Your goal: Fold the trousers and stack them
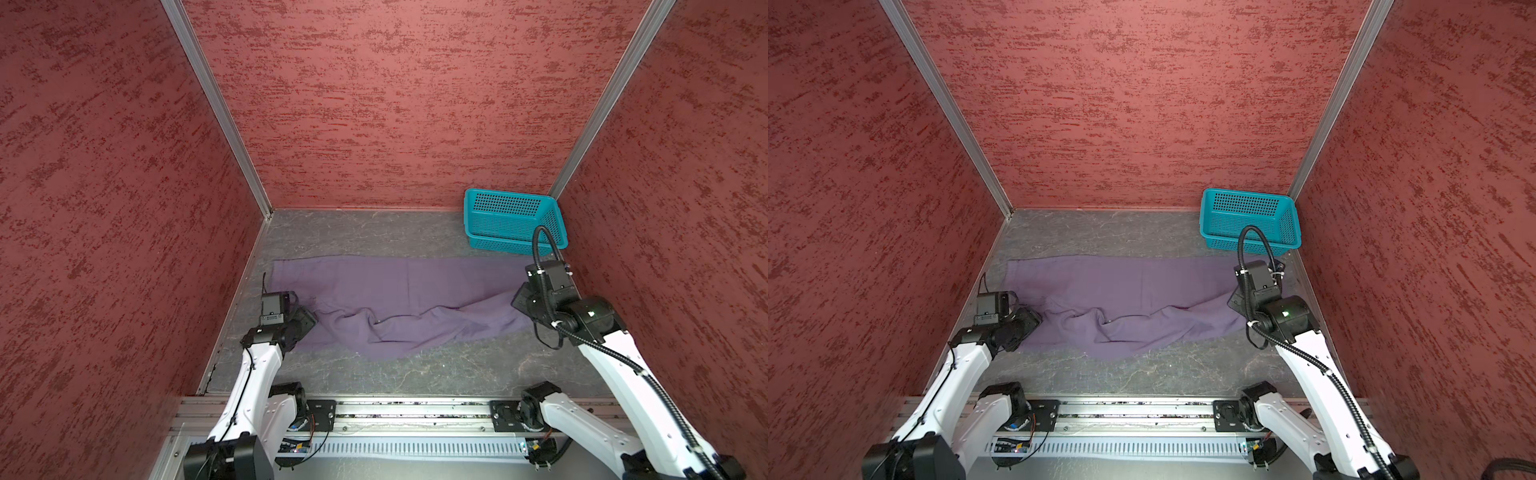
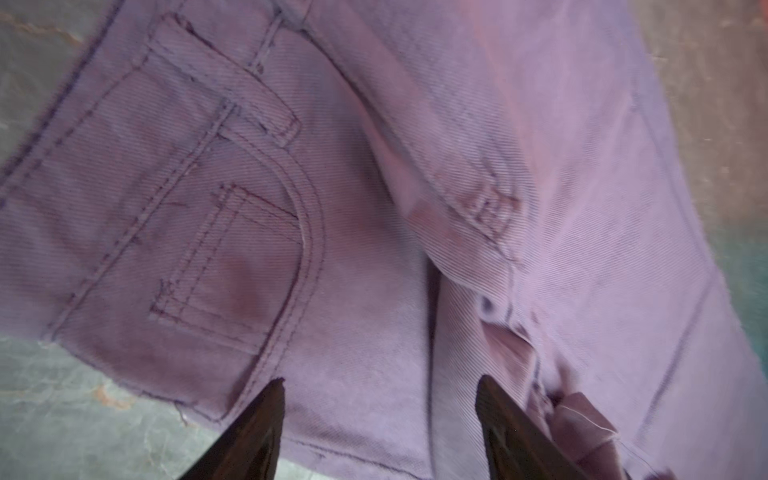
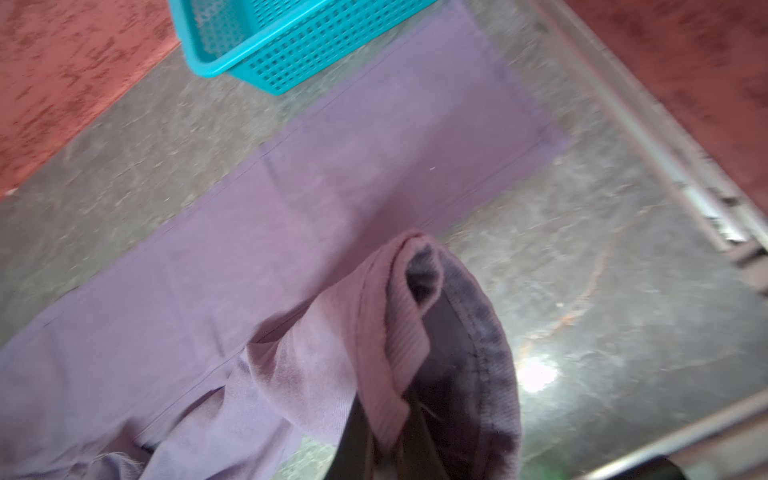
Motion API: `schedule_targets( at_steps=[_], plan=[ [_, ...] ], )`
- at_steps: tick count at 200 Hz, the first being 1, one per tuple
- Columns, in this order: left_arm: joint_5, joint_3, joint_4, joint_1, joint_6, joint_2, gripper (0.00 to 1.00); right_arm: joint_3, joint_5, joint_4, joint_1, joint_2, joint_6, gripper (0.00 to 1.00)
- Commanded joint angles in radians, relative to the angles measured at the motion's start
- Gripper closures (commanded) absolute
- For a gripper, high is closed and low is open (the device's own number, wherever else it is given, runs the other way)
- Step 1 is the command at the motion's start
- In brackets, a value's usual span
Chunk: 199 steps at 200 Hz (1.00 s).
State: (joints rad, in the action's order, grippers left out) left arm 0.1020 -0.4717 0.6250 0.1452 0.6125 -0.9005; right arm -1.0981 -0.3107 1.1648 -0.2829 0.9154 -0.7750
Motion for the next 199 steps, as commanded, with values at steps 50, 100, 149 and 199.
schedule_targets(
  at_steps=[50, 100, 149, 199],
  plan=[
    [0.014, -0.011, -0.119, 0.039, -0.011, -0.125, 0.26, -0.251, -0.060, 0.052, 0.306, 0.103, 0.266, 1.00],
    [0.026, -0.017, -0.170, 0.051, -0.006, -0.203, 0.25, -0.294, 0.110, -0.116, 0.541, 0.260, 0.330, 1.00],
    [-0.002, -0.052, -0.159, 0.080, -0.013, -0.232, 0.25, -0.368, 0.134, -0.168, 0.672, 0.369, 0.390, 1.00],
    [-0.026, -0.114, -0.045, 0.055, -0.026, -0.159, 0.30, -0.349, 0.227, -0.229, 0.712, 0.367, 0.360, 1.00]
  ],
)
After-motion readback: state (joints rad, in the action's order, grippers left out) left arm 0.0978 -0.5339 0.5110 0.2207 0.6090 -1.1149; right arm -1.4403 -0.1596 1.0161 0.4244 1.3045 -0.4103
